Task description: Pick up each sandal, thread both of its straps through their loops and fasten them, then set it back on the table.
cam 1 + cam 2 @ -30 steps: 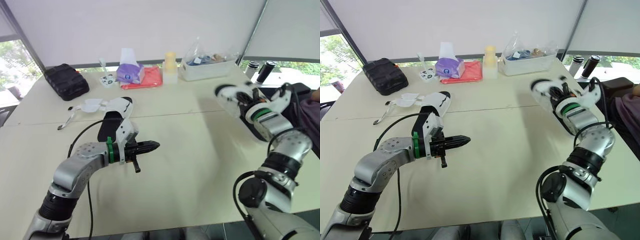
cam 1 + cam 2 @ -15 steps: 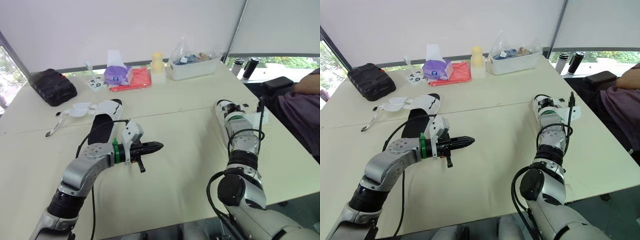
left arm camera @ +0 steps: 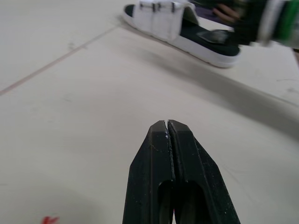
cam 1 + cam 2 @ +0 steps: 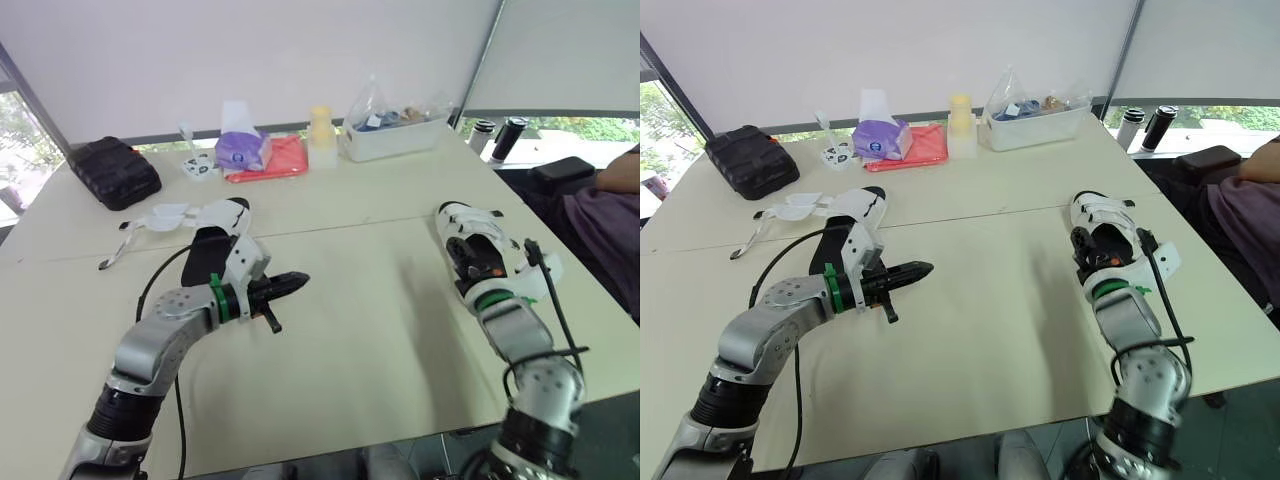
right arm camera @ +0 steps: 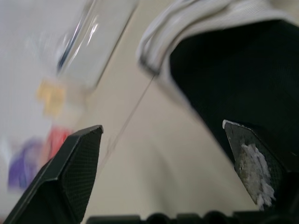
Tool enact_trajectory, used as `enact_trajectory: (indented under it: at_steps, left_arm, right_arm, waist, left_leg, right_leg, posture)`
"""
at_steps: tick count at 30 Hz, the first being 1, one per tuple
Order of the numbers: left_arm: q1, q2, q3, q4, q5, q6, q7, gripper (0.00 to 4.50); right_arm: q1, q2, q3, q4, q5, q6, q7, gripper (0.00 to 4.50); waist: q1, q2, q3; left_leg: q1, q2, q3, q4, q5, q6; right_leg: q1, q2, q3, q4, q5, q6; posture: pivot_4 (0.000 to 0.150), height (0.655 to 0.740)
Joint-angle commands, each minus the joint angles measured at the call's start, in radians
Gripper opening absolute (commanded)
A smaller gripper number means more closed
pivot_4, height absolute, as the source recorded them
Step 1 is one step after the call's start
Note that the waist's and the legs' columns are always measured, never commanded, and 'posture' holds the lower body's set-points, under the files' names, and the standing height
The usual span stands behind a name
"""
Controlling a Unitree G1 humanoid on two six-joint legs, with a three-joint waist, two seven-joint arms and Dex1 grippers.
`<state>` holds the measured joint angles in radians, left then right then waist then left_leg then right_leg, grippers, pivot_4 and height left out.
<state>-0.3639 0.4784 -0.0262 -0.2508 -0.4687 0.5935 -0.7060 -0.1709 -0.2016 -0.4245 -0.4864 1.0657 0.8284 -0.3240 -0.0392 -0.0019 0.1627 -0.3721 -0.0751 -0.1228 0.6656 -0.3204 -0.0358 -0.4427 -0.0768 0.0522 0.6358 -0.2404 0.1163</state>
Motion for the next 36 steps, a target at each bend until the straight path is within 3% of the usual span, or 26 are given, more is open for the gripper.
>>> enact_trajectory:
  at_steps: [1,3,5,9,12,14,21,26,36]
  left_arm:
    - [-0.038,-0.002,0.102,-0.010,0.033,-0.043,0.108,0.00]
    - [-0.051,0.001,0.134,0.003,0.065,-0.068,0.158,0.00]
    - [-0.050,0.021,0.152,0.046,0.109,-0.119,0.177,0.26]
    - [-0.019,0.081,0.140,0.129,0.222,-0.231,0.192,1.86]
    - [0.002,0.198,0.060,0.195,0.475,-0.394,0.276,3.44]
    - [-0.019,0.224,0.044,0.239,0.566,-0.445,0.345,4.30]
    - [-0.148,0.252,-0.093,0.483,0.789,-0.652,0.419,4.30]
    - [-0.278,0.163,-0.123,0.709,0.810,-0.713,0.466,4.30]
    - [-0.699,-0.015,-0.282,1.380,0.979,-0.879,0.683,4.30]
  right_arm:
    - [0.099,-0.080,0.101,-0.192,0.134,0.066,0.187,4.47]
    - [0.112,-0.163,0.158,-0.225,0.123,0.080,0.293,4.47]
    - [0.069,-0.302,0.297,-0.193,-0.105,0.019,0.421,4.49]
    - [-0.039,-0.396,0.484,-0.025,-0.400,-0.154,0.567,4.50]
    - [-0.123,-0.380,0.539,0.084,-0.532,-0.265,0.623,4.50]
    - [-0.157,-0.363,0.557,0.131,-0.598,-0.319,0.641,4.50]
    - [-0.176,-0.272,0.559,0.195,-0.717,-0.413,0.652,4.50]
    - [-0.172,-0.236,0.569,0.208,-0.793,-0.447,0.654,4.50]
    - [-0.165,-0.161,0.529,0.222,-0.849,-0.454,0.630,4.50]
  waist:
    - [-0.003,0.000,0.000]
    - [-0.004,-0.001,0.000]
    - [-0.004,-0.001,0.000]
    - [-0.001,-0.003,0.001]
    - [0.002,-0.004,0.002]
    - [0.008,-0.004,0.002]
    - [0.047,-0.005,0.001]
    - [0.049,-0.005,0.001]
    - [0.049,-0.006,0.001]
  left_leg:
    - [0.000,0.001,0.000,0.000,0.000,0.000]
    - [0.001,0.001,0.000,0.000,0.000,0.000]
    - [0.002,0.001,0.001,0.001,0.000,0.000]
    - [0.010,0.001,0.003,0.000,0.000,0.001]
    - [0.014,0.002,0.004,-0.003,-0.001,0.001]
    - [0.014,0.002,0.002,-0.003,-0.001,0.001]
    - [0.012,-0.001,0.001,-0.002,0.001,-0.003]
    - [0.012,-0.001,0.001,-0.002,0.001,-0.003]
    - [0.008,-0.005,0.003,0.000,0.001,-0.003]
  right_leg:
    - [0.000,0.001,0.000,0.000,0.000,0.000]
    - [0.001,0.002,0.000,0.000,0.000,0.000]
    - [0.002,0.001,0.000,0.000,0.000,0.001]
    - [0.010,0.002,-0.001,-0.003,0.001,0.001]
    - [0.014,0.003,-0.001,-0.005,0.001,0.001]
    - [0.014,0.002,0.000,-0.006,0.001,0.001]
    - [0.014,-0.001,-0.001,-0.007,0.001,0.001]
    - [0.013,-0.001,-0.001,-0.006,0.001,0.001]
    - [0.011,-0.001,-0.002,-0.006,0.001,0.001]
  posture:
    - [0.150,0.7400]
    - [0.150,0.7400]
    - [0.150,0.7400]
    - [0.150,0.7400]
    - [0.150,0.7400]
    - [0.150,0.7400]
    - [0.150,0.7400]
    - [0.150,0.7400]
    - [0.150,0.7400]
